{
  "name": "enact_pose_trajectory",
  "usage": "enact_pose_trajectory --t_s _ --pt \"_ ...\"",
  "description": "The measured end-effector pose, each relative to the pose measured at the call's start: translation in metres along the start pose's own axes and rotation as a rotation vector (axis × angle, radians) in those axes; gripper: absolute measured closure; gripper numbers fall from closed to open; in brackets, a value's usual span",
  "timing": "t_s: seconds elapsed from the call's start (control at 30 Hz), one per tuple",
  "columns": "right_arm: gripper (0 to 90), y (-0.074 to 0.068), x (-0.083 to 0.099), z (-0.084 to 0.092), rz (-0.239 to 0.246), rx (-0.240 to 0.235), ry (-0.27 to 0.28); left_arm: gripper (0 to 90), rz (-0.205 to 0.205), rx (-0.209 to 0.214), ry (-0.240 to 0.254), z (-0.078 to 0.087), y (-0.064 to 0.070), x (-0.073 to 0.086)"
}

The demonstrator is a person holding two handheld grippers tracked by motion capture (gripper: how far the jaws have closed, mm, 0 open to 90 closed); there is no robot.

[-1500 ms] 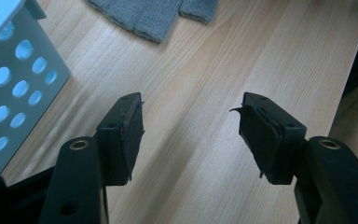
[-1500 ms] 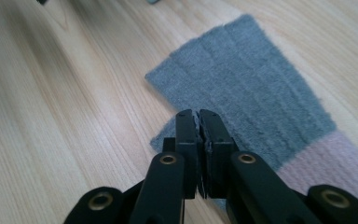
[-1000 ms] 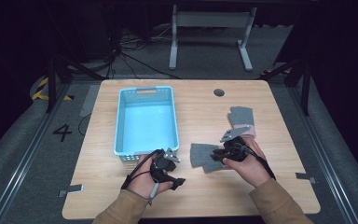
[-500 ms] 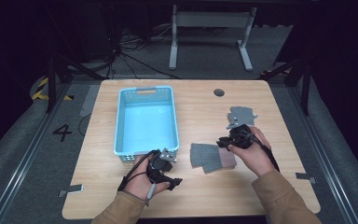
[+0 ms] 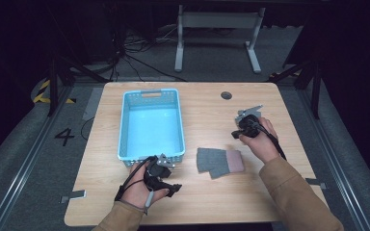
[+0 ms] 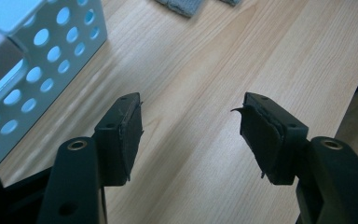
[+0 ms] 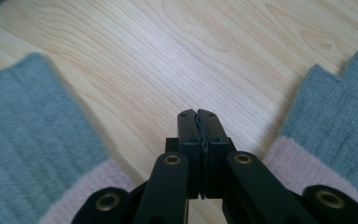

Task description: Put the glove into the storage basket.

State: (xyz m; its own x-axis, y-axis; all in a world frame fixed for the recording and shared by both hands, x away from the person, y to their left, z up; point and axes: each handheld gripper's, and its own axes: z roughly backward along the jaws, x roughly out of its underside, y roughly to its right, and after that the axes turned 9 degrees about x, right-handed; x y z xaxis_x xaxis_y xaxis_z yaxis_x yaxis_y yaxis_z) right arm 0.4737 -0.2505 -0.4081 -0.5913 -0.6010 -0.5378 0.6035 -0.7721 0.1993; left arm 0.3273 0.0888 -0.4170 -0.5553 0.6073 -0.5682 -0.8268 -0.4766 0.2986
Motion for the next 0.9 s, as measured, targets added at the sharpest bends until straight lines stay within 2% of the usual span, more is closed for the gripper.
enact_pose_trajectory --t_s 0.23,0.37,0.9 --pt "90.0 0.010 0.003 -0.009 -0.013 0.015 -0.044 39.4 0.008 -0.003 0.006 0.002 -0.002 0.001" --pt "90.0 0.017 0.011 -0.011 -0.032 0.024 -0.078 39.3 0.003 0.001 0.009 0.002 -0.002 0.000" --pt "90.0 0.035 0.036 -0.003 -0.078 0.050 -0.120 39.3 -0.018 0.014 -0.004 -0.005 -0.002 -0.008"
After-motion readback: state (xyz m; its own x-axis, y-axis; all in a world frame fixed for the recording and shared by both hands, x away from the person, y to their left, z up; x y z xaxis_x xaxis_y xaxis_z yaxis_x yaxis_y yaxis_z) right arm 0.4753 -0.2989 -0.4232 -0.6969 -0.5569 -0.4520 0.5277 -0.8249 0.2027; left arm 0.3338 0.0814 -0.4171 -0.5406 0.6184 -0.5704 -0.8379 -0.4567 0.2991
